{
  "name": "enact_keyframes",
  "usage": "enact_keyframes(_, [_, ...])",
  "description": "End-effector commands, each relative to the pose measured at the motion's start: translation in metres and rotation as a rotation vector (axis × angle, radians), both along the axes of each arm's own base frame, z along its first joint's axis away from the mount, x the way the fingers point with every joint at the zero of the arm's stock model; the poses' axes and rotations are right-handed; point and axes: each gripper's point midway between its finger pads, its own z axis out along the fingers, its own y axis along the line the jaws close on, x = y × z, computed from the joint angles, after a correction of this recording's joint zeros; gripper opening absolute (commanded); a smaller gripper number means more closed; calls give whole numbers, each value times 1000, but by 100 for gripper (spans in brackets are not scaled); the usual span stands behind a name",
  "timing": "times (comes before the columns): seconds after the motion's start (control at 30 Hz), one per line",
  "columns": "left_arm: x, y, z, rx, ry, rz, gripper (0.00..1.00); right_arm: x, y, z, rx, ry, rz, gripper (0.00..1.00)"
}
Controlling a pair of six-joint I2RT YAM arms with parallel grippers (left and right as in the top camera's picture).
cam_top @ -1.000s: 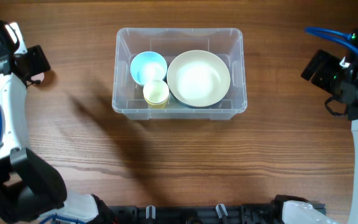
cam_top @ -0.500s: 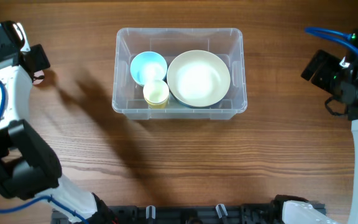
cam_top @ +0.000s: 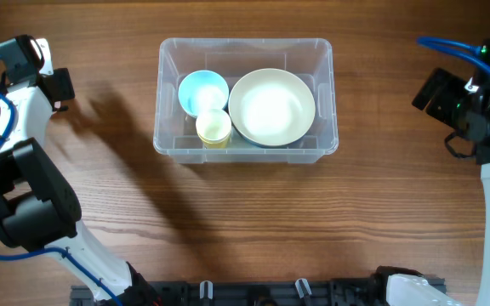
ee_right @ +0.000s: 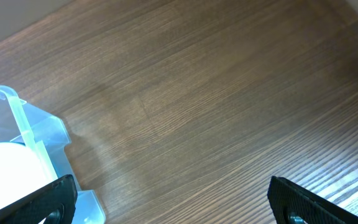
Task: Pack container
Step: 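Move the left gripper back over the pink cup, then lower the left gripper onto the pink cup rim and grasp it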
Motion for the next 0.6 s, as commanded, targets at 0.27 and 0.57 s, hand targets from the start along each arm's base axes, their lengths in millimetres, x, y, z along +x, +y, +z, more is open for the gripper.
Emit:
enact_keyframes(0.27, [-3,-2,-27,-20,58,-29,47,3,-4,5,-9,-14,-22,100])
enact_keyframes(0.57, [-3,-2,-27,-20,59,-29,26,3,-4,5,-9,-14,-22,100])
